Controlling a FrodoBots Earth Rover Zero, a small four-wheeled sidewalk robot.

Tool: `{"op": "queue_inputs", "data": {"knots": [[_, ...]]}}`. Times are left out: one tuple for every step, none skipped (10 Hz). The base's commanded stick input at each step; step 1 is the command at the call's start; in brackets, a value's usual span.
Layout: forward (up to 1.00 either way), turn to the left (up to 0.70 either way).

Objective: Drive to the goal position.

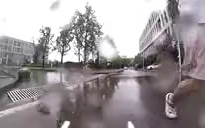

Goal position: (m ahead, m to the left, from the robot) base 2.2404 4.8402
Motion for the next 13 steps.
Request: {"op": "queue_inputs", "data": {"knots": [[0.70, 0.14], [0.70, 0.14], [0.70, 0.14], [0.70, 0.14], [0.70, 0.14], [0.70, 0.14], [0.70, 0.14], [0.70, 0.14], [0.70, 0.14], [0.70, 0.14], [0.70, 0.14], [0.70, 0.14], [0.70, 0.14]]}}
